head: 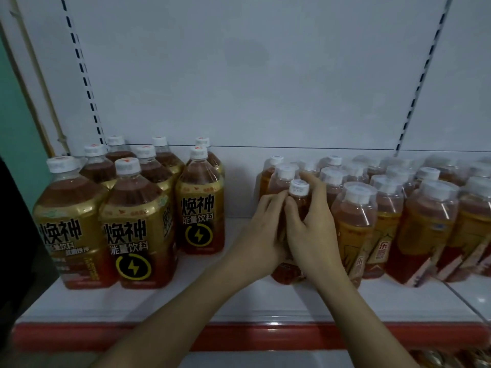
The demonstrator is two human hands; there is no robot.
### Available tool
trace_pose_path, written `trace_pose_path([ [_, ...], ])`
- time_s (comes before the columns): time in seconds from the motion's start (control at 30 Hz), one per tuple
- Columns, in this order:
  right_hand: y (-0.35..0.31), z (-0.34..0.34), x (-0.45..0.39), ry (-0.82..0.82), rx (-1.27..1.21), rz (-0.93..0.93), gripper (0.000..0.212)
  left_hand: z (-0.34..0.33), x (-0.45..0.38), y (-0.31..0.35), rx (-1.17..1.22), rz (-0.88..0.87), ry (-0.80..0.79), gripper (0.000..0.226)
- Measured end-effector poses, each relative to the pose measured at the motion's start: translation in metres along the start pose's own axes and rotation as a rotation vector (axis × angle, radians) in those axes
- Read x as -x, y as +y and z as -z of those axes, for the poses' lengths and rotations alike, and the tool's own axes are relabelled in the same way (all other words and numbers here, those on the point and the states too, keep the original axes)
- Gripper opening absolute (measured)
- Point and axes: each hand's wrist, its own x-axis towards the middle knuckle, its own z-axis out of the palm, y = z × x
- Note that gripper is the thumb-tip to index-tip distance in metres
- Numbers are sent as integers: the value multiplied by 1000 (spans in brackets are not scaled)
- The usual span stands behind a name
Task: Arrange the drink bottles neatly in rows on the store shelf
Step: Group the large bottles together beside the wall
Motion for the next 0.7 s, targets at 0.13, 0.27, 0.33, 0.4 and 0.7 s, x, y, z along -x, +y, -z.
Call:
trace_pose_path([
  [0.13, 4, -3, 15, -33, -119, 2, 38, 18, 5, 4, 9, 83, 51, 65],
  [0.27, 19, -14, 43, -219, -259, -152, 56, 42, 12, 1, -137, 132, 55, 89],
  [0.33, 25, -23, 52, -306, -316, -213, 64, 59, 13, 1, -238, 150, -34, 110],
  [0.4, 25, -30, 54, -381, -350, -219, 58, 77, 14, 1, -321, 140, -154, 117],
  [0.7, 14, -61, 53, -546, -281, -167, 73, 143, 8, -4, -915, -40, -295, 90],
])
